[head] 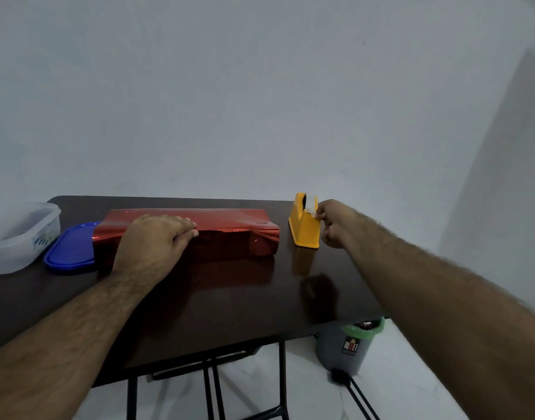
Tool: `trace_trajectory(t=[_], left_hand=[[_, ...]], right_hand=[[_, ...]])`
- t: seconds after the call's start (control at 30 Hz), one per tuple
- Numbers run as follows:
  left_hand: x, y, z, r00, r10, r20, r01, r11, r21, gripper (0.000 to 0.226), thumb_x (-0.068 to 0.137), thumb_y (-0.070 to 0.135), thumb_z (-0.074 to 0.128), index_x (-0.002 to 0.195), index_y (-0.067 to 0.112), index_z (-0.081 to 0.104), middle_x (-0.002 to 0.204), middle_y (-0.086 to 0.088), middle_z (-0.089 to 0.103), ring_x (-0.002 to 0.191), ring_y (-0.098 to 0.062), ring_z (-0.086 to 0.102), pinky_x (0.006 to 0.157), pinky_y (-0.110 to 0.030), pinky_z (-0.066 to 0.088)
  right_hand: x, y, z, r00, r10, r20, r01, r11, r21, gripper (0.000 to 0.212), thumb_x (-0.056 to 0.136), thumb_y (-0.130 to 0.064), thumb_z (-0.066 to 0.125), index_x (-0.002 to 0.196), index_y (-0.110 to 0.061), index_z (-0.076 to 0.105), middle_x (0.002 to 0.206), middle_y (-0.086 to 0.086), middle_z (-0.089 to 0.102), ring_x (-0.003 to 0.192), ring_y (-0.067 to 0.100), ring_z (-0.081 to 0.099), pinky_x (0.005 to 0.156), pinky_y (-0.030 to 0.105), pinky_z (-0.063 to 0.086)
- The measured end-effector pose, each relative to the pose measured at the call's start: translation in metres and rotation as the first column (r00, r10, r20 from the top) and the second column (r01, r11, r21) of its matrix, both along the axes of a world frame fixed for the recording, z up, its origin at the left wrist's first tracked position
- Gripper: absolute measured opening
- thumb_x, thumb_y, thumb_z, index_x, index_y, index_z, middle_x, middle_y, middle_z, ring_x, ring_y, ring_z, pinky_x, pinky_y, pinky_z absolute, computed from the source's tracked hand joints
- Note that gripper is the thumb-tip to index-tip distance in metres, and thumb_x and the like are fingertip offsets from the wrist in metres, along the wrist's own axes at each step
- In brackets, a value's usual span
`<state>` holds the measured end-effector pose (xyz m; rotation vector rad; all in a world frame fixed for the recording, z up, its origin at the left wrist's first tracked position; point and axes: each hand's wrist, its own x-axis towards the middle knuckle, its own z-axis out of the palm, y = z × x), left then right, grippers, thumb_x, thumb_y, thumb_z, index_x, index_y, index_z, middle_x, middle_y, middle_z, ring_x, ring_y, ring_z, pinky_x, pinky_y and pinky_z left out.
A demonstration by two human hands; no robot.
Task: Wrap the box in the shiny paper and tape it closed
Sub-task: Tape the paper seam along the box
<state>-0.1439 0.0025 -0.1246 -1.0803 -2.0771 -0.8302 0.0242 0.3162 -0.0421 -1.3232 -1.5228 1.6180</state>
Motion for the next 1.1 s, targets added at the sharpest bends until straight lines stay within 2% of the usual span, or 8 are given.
trace_trajectory(t=[0.17,0.3,0.37,0.6,0.77,0.93,1.03,1.1], left_hand=[[-0.002,0.0,-0.001,1.0,0.012,-0.012,-0.012,1.0,-0.007,0.019,0.098,0.031,0.076,0.111,0.021,0.085,0.117,0.002,0.081,0.114,-0.021,0.075,0.105,-0.047,0.051],[0.0,0.001,-0.001,1.0,0.009,-0.01,-0.009,1.0,0.01,0.017,0.097,0.028,0.077,0.11,0.019,0.085,0.116,0.0,0.081,0.114,-0.023,0.075,0.105,-0.048,0.052],[-0.001,0.001,-0.001,1.0,0.009,-0.006,-0.009,1.0,0.012,0.016,0.097,0.026,0.078,0.109,0.018,0.085,0.115,-0.001,0.081,0.114,-0.023,0.076,0.105,-0.049,0.053],[-0.003,0.001,-0.001,1.0,0.029,-0.006,-0.029,1.0,-0.01,0.02,0.098,0.029,0.076,0.113,0.019,0.084,0.118,-0.001,0.081,0.117,-0.023,0.074,0.107,-0.053,0.053],[-0.003,0.002,-0.001,0.999,0.038,-0.004,-0.038,0.999,-0.021,0.022,0.099,0.03,0.075,0.114,0.018,0.084,0.119,-0.002,0.08,0.118,-0.024,0.074,0.107,-0.052,0.053],[-0.001,0.002,-0.001,0.999,0.044,-0.014,-0.044,0.999,-0.018,0.021,0.098,0.028,0.076,0.113,0.016,0.084,0.117,-0.004,0.081,0.115,-0.025,0.075,0.105,-0.051,0.053],[0.002,0.001,0.0,0.999,0.034,-0.018,-0.034,0.999,-0.008,0.02,0.097,0.025,0.077,0.112,0.014,0.084,0.115,-0.005,0.081,0.114,-0.025,0.076,0.104,-0.049,0.054],[0.003,0.0,0.001,0.999,0.031,-0.017,-0.031,1.0,-0.005,0.02,0.097,0.025,0.077,0.112,0.014,0.084,0.115,-0.005,0.081,0.113,-0.025,0.076,0.104,-0.049,0.054]], right_hand=[[-0.003,-0.002,-0.019,0.994,-0.041,-0.099,0.037,0.999,-0.038,0.009,0.081,-0.017,0.067,0.086,-0.018,0.059,0.072,-0.006,0.043,0.058,0.014,0.033,0.038,0.021,0.032],[-0.008,0.0,-0.032,0.978,-0.098,-0.186,0.088,0.994,-0.061,0.028,0.083,-0.022,0.081,0.107,-0.015,0.068,0.095,-0.001,0.059,0.067,0.013,0.044,0.043,0.024,0.037],[-0.01,0.002,-0.04,0.969,-0.118,-0.216,0.106,0.992,-0.066,0.031,0.084,-0.019,0.081,0.11,-0.013,0.066,0.094,0.002,0.058,0.064,0.013,0.044,0.043,0.023,0.037],[-0.013,0.002,-0.059,0.937,-0.164,-0.308,0.161,0.986,-0.035,0.032,0.09,-0.028,0.086,0.09,-0.017,0.055,0.097,0.005,0.064,0.071,0.018,0.057,0.052,0.028,0.043],[-0.01,-0.007,-0.063,0.925,-0.203,-0.32,0.221,0.975,0.019,0.033,0.091,-0.03,0.084,0.084,-0.021,0.053,0.091,0.003,0.064,0.065,0.018,0.057,0.054,0.03,0.049],[-0.003,-0.014,-0.068,0.958,-0.187,-0.218,0.213,0.971,0.105,0.028,0.091,-0.019,0.085,0.083,-0.014,0.058,0.089,0.007,0.066,0.067,0.02,0.06,0.068,0.036,0.061],[0.001,-0.019,-0.074,0.952,-0.081,-0.295,0.134,0.977,0.166,0.021,0.091,-0.023,0.084,0.101,-0.008,0.074,0.092,0.004,0.073,0.072,0.016,0.062,0.063,0.032,0.056],[0.004,-0.027,-0.073,0.936,0.012,-0.352,0.07,0.974,0.217,0.018,0.093,-0.022,0.083,0.102,-0.009,0.076,0.089,-0.002,0.073,0.071,0.008,0.062,0.057,0.023,0.051]])
